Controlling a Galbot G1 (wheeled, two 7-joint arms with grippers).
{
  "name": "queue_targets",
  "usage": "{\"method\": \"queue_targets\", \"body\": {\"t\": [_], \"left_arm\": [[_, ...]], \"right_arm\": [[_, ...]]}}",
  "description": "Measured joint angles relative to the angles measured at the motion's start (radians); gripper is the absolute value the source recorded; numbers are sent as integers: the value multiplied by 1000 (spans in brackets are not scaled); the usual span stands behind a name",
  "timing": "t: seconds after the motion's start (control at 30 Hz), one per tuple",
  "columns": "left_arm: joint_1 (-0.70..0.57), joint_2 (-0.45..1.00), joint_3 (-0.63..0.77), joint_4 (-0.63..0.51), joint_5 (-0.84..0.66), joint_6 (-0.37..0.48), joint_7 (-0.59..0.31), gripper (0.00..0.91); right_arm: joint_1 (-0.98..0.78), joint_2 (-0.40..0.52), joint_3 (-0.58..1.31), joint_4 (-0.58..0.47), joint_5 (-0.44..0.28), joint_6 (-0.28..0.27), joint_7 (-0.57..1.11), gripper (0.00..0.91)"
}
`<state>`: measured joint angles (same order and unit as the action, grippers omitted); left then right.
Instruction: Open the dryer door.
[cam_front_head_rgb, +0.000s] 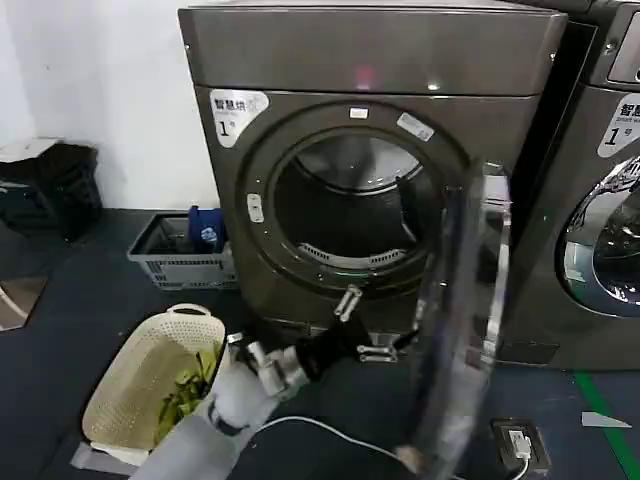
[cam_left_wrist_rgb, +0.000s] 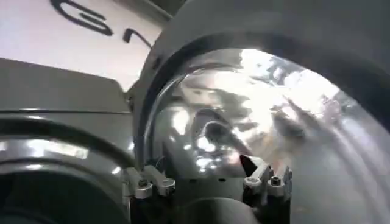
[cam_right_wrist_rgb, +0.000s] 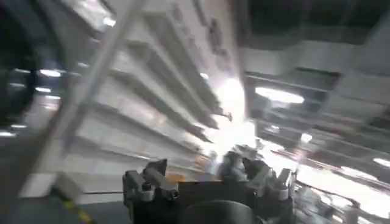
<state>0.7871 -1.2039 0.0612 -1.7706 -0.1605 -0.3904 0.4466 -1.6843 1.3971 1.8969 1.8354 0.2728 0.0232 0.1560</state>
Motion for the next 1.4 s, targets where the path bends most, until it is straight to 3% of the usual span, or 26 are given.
{"method": "queue_targets", "body": {"t": [0.23, 0.53, 1.0, 1.4], "left_arm": [[-68, -68, 74, 61, 23, -1, -7, 907], [-168, -178, 168, 181, 43, -2, -12, 907], [-313, -322, 280, 379, 61, -4, -16, 907], [-416, -405, 301, 548, 67, -20, -22, 907]], "right_arm": [[1, -13, 91, -64, -51, -63, 92, 907], [-9, -38, 187, -148, -116, -62, 159, 907], [-39, -51, 294, -232, -110, -67, 188, 907], [-69, -67, 356, -316, -133, 34, 186, 907]]}}
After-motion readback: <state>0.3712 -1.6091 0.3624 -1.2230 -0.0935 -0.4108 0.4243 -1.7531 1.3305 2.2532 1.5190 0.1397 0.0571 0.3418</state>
